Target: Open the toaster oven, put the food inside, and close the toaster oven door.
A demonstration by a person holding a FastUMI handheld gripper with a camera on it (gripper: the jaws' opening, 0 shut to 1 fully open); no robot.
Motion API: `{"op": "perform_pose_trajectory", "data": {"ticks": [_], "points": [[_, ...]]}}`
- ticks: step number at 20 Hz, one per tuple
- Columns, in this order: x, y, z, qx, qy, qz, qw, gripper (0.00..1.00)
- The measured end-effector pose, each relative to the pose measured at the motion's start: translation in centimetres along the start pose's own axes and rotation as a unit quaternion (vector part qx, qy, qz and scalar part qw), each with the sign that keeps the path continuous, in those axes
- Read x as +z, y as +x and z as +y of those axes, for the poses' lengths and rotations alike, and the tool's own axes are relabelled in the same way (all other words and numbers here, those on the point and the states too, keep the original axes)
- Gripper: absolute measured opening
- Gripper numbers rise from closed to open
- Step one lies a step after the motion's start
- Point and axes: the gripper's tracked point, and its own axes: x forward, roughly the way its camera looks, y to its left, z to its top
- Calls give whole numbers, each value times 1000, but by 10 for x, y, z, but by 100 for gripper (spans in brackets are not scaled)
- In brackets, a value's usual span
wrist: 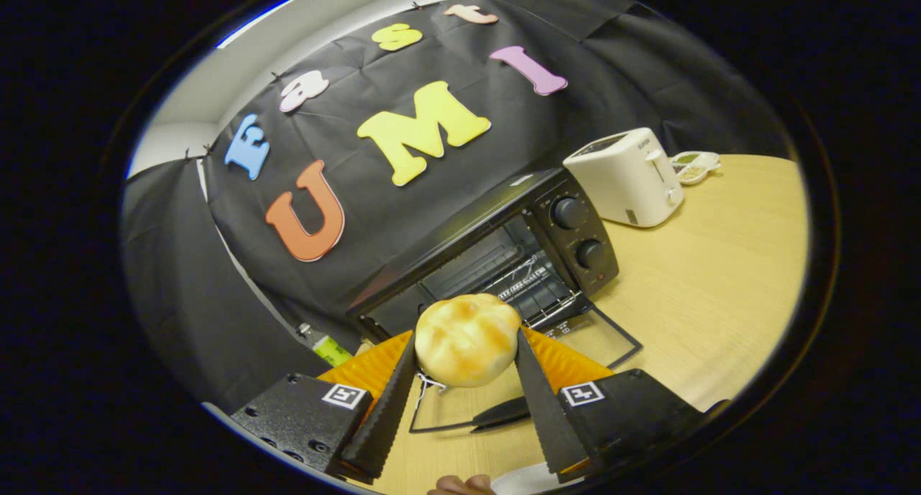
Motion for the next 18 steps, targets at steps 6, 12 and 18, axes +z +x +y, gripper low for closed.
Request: {"op": "perform_pose_trajectory", "data": {"ticks": [6,12,18], "points": [[8,73,-3,-7,24,4,1000,85],[12,132,3,-6,-39,8,999,86],[7,153,5,-18,-72,15,997,89]]}}
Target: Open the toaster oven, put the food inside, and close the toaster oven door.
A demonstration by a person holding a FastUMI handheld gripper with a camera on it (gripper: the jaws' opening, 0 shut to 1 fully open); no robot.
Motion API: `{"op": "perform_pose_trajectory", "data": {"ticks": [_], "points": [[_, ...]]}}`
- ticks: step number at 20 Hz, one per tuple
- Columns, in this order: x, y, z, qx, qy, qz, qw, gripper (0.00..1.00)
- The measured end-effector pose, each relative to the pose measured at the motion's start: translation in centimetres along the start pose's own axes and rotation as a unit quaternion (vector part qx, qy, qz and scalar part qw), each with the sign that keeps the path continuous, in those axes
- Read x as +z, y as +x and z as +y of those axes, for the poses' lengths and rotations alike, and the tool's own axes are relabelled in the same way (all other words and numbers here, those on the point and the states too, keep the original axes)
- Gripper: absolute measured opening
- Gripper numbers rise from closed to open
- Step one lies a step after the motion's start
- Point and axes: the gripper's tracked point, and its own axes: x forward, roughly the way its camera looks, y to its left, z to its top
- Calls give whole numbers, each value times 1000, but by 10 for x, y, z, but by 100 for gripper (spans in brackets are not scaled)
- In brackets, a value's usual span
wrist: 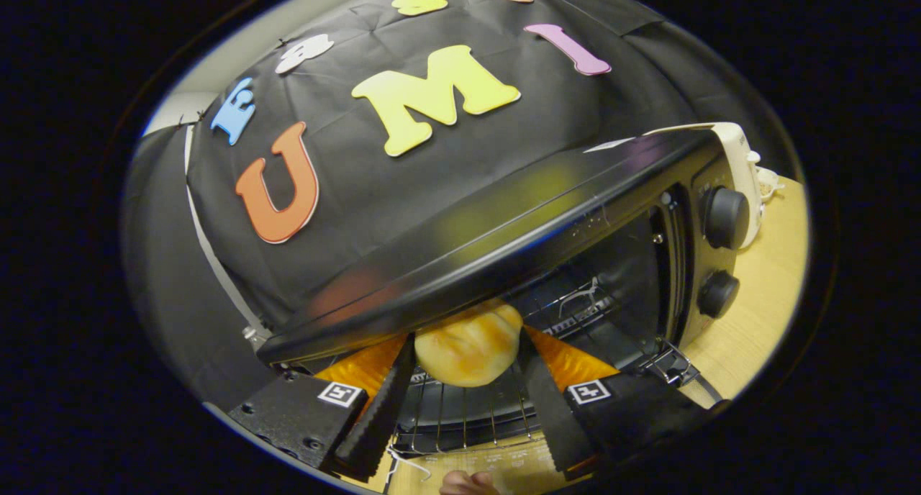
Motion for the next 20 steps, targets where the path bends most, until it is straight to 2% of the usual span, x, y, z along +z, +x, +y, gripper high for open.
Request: {"op": "perform_pose_trajectory", "data": {"ticks": [2,4,6,13,20], "points": [[-6,-3,-3,-11,-4,14,1000,91],[-2,-8,-13,-29,-5,1,1000,94],[1,-17,-16,-32,16,-4,999,99],[1,-67,-19,-31,-12,1,999,100],[-18,-116,-20,-42,-37,51,997,100]]}}
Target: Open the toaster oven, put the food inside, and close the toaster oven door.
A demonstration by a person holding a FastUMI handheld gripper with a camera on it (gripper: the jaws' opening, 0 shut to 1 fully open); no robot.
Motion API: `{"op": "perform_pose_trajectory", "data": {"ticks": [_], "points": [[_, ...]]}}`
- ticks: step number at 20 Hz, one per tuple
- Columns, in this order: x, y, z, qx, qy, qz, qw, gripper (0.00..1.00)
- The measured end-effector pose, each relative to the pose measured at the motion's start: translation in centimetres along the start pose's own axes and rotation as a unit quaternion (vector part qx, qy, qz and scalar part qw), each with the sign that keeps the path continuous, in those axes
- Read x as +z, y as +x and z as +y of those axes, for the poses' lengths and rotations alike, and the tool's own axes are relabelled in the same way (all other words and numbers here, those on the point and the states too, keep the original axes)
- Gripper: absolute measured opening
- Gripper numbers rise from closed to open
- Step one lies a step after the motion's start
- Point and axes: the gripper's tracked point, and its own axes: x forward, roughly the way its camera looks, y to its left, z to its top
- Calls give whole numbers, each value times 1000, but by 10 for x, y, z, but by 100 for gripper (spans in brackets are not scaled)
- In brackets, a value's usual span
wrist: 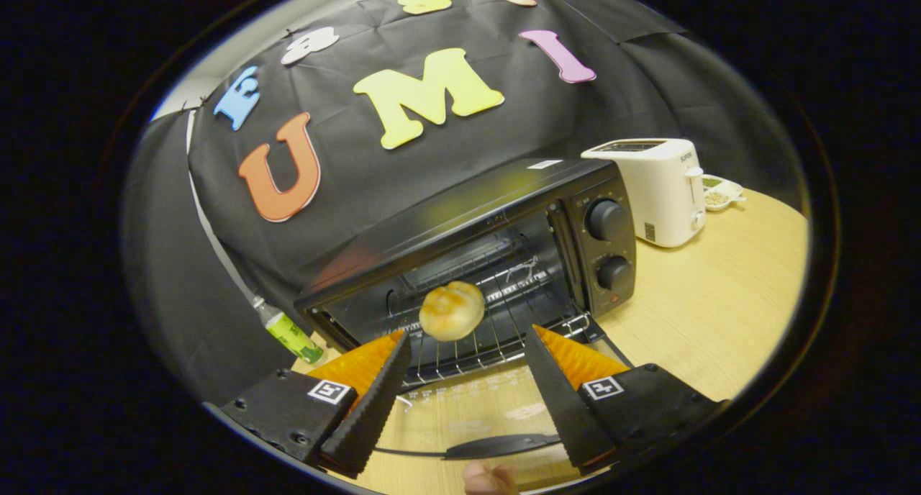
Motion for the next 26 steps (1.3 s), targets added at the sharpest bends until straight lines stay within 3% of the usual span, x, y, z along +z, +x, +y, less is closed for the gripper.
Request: {"op": "perform_pose_trajectory", "data": {"ticks": [5,10,17,26], "points": [[-40,-27,-4,-13,-109,66,992,100],[-80,-54,-7,-27,-155,125,980,100],[-115,-70,-14,-41,-181,173,967,100],[-115,-45,-29,-70,-168,160,970,100]]}}
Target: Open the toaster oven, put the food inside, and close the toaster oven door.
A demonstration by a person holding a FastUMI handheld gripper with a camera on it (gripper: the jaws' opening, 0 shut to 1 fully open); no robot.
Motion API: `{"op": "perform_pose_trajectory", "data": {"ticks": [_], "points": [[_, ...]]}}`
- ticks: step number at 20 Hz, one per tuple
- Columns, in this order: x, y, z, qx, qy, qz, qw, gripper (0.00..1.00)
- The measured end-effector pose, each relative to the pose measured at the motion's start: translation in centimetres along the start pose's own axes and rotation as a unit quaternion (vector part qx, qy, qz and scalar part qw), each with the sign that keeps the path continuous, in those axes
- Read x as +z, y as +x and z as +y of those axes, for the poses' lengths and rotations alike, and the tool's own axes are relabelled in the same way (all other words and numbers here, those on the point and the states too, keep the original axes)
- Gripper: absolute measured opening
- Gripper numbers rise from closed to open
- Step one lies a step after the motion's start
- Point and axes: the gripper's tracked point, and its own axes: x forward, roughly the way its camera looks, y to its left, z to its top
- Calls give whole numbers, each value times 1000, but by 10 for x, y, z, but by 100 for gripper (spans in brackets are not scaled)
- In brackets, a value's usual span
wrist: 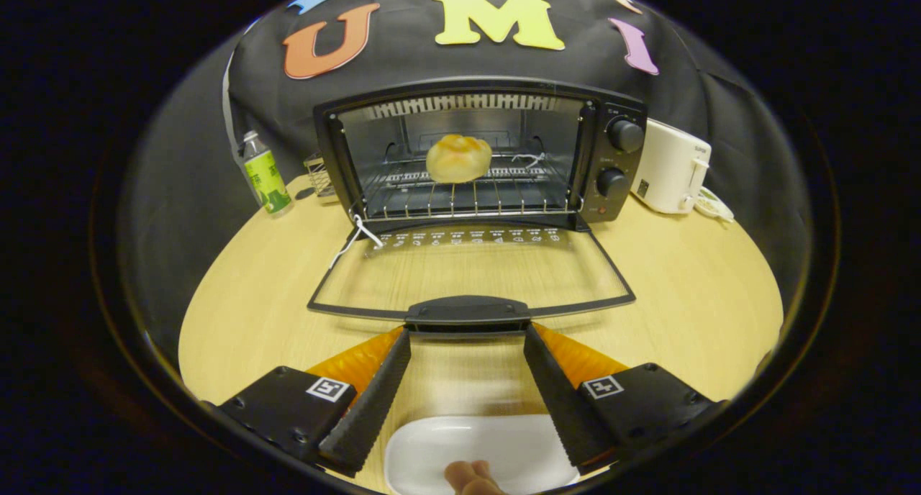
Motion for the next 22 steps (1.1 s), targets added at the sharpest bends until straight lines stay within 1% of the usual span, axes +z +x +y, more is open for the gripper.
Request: {"op": "perform_pose_trajectory", "data": {"ticks": [5,11,13,17,19,22], "points": [[1,0,0,-5,0,8,1000,100],[15,-10,1,-5,1,-8,1000,100],[24,-14,0,2,5,-19,1000,100],[35,-18,0,10,38,-26,999,100],[36,-18,0,8,45,-19,999,100],[43,-22,2,0,40,-30,999,100]]}}
